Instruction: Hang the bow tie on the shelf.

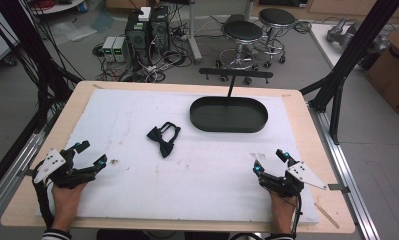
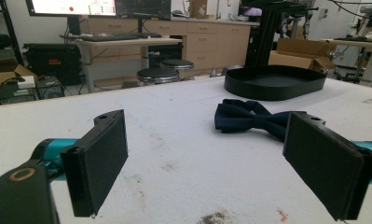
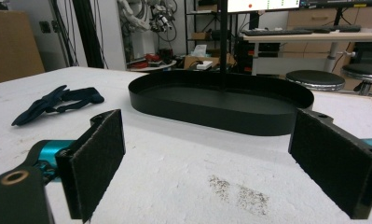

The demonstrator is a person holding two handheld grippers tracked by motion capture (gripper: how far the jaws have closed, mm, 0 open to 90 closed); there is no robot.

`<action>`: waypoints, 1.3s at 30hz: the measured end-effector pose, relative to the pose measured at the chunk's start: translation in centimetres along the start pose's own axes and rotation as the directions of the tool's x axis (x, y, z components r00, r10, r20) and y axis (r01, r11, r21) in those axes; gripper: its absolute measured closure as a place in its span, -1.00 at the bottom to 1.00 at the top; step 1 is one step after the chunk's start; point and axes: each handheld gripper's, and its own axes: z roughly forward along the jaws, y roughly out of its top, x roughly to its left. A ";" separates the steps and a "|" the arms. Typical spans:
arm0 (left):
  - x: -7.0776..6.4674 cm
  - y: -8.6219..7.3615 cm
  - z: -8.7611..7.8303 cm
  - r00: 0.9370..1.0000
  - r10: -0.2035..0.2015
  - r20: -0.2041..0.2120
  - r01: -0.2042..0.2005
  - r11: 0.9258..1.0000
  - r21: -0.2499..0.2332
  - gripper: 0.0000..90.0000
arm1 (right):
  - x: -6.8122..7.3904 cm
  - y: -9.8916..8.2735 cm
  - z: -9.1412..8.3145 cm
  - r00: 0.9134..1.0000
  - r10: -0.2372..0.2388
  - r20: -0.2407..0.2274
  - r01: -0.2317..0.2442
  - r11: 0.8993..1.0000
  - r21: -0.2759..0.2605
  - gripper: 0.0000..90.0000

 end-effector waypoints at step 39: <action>0.3 0.5 0.2 0.999 -0.039 -0.034 0.041 0.997 0.072 -0.64 | 0.2 0.0 0.0 1.000 -0.020 0.005 0.020 1.000 -0.003 -0.78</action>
